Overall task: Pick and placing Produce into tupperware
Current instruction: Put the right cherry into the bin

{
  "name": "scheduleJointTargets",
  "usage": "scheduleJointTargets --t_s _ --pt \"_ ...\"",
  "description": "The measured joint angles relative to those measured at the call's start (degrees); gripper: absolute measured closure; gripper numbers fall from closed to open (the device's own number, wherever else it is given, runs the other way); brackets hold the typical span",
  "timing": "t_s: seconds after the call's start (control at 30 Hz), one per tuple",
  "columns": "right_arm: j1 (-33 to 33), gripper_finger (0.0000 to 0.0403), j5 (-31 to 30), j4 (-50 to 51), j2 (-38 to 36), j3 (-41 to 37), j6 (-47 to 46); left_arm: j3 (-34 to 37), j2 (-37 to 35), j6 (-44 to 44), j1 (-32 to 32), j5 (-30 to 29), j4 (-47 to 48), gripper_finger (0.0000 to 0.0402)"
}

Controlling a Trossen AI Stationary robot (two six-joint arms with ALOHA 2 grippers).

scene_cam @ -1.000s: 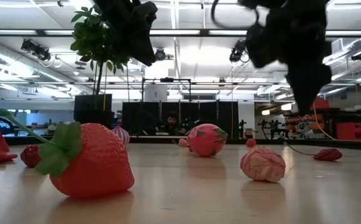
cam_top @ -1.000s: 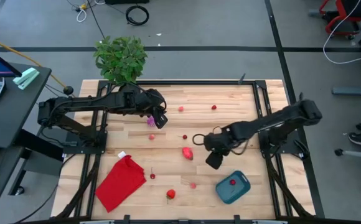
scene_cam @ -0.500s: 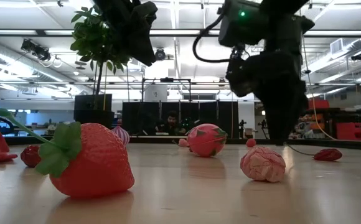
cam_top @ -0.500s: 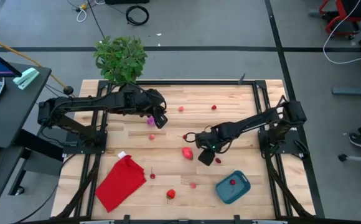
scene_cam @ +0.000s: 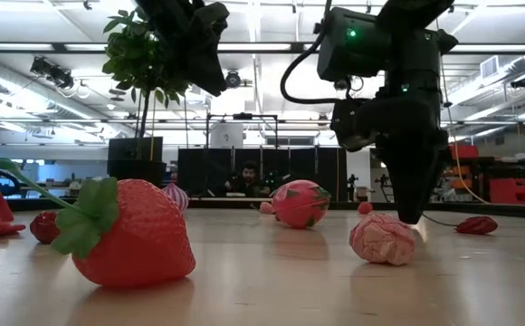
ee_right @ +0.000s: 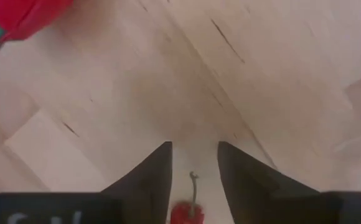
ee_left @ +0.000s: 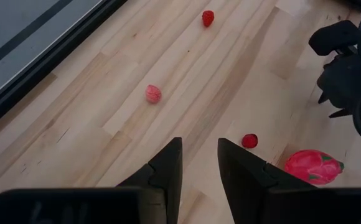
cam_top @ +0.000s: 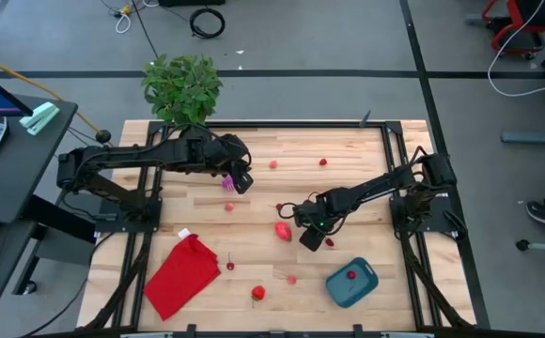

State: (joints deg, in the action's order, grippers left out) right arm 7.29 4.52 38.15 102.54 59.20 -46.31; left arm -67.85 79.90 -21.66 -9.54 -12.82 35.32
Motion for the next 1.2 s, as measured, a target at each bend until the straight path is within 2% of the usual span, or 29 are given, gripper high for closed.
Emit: scheduleJointTargets --t_s 0.33,0.6,0.83,1.03,1.2 --pt "0.0 0.0392 -0.1 0.1 0.0 0.0 -1.8 0.0 0.0 0.0 0.0 0.0 0.0 0.0294" --pt "0.0 0.0398 0.4 1.2 -1.8 0.5 -1.8 0.0 0.0 0.5 0.0 0.0 0.0 0.0294" --pt "1.7 0.0399 2.7 6.1 -12.7 2.4 -7.4 0.0 0.0 0.4 0.0 0.0 0.0 0.0294" --pt "9.9 0.04 3.5 6.5 -21.7 2.4 -19.6 0.0 0.0 0.2 0.0 0.0 0.0 0.0294" --pt "19.3 0.0401 2.2 6.5 -21.7 2.3 -31.3 0.0 0.0 0.2 0.0 0.0 0.0 0.0294"
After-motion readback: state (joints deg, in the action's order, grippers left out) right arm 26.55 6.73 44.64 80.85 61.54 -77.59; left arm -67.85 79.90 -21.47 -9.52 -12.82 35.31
